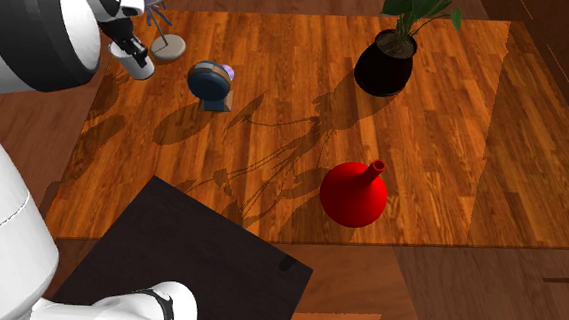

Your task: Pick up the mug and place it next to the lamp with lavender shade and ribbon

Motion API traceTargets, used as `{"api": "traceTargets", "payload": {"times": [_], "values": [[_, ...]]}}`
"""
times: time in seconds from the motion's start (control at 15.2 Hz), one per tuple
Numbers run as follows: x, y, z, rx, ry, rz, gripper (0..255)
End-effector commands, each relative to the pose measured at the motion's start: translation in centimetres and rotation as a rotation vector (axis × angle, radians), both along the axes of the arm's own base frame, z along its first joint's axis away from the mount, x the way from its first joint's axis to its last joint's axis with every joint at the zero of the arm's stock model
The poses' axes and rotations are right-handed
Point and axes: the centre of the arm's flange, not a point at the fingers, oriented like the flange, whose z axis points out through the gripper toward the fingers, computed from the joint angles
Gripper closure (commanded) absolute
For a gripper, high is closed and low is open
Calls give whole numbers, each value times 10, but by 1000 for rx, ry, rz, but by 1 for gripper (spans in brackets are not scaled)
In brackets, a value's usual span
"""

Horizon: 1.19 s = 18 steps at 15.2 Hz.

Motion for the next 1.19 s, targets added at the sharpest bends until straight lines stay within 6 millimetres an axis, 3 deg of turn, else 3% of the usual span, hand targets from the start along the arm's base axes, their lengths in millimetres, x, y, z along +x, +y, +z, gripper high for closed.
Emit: {"api": "traceTargets", "payload": {"times": [0.0, 1.12], "values": [[1, 0, -10, 0, -1, 0, 255], [1, 0, -100, 0, -1, 0, 255]]}}
